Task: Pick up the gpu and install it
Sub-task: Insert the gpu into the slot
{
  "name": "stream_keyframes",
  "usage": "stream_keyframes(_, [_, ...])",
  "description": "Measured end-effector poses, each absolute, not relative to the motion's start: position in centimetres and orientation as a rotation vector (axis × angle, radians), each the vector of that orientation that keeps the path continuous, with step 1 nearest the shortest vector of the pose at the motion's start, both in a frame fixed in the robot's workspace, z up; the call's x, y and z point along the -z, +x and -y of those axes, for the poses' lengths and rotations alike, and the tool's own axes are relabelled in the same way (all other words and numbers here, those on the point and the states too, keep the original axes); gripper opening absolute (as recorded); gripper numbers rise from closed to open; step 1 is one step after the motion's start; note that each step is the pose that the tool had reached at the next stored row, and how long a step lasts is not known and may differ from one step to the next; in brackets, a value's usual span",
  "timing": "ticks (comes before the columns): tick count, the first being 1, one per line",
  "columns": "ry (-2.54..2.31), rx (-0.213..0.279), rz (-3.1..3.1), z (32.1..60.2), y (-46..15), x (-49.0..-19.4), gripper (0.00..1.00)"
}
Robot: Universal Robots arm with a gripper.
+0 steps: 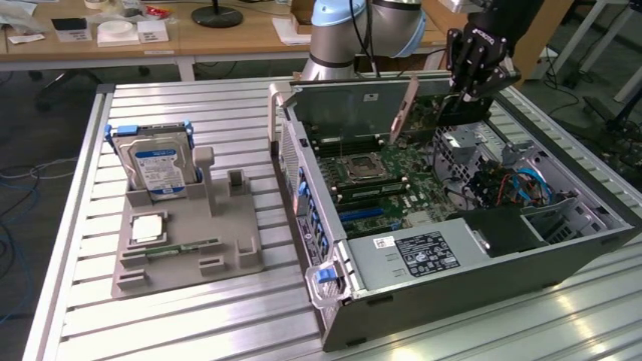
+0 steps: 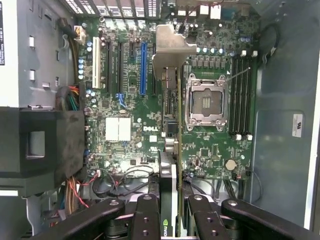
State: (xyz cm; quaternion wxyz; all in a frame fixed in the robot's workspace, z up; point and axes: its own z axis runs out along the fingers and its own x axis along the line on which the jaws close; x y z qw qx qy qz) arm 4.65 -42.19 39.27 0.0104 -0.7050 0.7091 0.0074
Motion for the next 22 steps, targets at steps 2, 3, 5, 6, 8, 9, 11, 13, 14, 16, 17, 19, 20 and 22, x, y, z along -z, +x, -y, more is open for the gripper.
stream_keyframes(2, [-2.189,-0.023,-2.224,42.2,4.6,-39.0,0.26])
stream_keyframes(3, [-2.187,-0.022,-2.226,42.3,4.6,-39.0,0.26])
stream_keyframes(5, [-2.187,-0.022,-2.228,42.3,4.6,-39.0,0.26])
stream_keyframes(6, [-2.186,-0.022,-2.228,42.3,4.6,-38.9,0.26])
stream_keyframes(8, [-2.185,-0.022,-2.23,42.4,4.6,-38.7,0.26])
stream_keyframes(9, [-2.184,-0.022,-2.23,42.5,4.6,-38.5,0.26])
stream_keyframes(11, [-2.182,-0.022,-2.232,42.7,4.5,-38.2,0.26])
stream_keyframes(13, [-2.18,-0.022,-2.234,42.8,4.5,-37.9,0.26])
stream_keyframes(14, [-2.179,-0.022,-2.236,42.8,4.5,-37.7,0.26])
stream_keyframes(16, [-2.176,-0.022,-2.238,42.9,4.4,-37.4,0.26])
stream_keyframes(17, [-2.175,-0.022,-2.239,43.0,4.4,-37.3,0.26])
stream_keyframes(19, [-2.173,-0.022,-2.241,43.0,4.4,-37.2,0.26])
stream_keyframes(20, [-2.173,-0.021,-2.241,43.1,4.4,-37.2,0.26])
stream_keyframes(22, [-2.173,-0.022,-2.241,43.2,4.4,-37.1,0.26])
